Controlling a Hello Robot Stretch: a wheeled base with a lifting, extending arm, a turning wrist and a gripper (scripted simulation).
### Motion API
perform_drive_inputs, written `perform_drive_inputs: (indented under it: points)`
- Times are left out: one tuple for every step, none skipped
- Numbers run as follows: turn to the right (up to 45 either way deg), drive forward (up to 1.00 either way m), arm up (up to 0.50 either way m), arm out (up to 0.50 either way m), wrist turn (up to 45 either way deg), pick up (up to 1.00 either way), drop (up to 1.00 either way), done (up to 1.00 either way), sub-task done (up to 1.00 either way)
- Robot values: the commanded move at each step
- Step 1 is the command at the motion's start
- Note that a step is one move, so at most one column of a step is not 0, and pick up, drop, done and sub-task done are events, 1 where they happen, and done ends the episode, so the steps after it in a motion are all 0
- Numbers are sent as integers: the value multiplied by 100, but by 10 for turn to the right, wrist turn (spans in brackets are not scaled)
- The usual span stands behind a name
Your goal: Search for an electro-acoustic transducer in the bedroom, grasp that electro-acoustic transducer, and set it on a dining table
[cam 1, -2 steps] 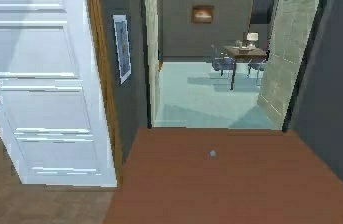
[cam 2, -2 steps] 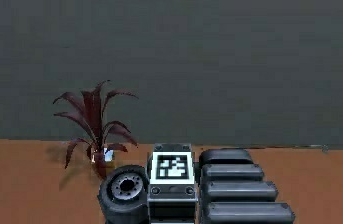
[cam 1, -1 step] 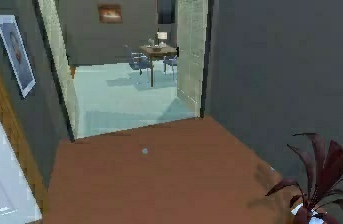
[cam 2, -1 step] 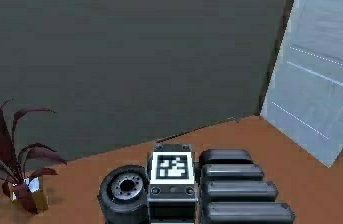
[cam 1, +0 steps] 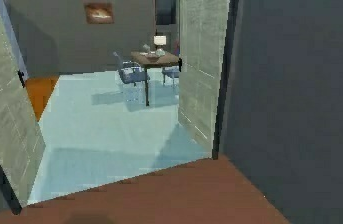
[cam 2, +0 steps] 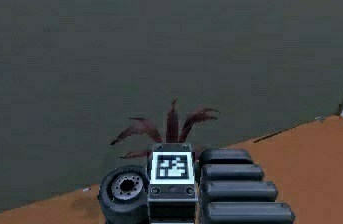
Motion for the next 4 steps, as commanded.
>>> perform_drive_inputs:
  points:
    - [180, 0, 0, 0, 0, 0, 0, 0, 0]
    - [0, 10, 0, 0, 0, 0, 0, 0, 0]
    - [0, 75, 0, 0, 0, 0, 0, 0, 0]
    - [-330, 0, 0, 0, 0, 0, 0, 0, 0]
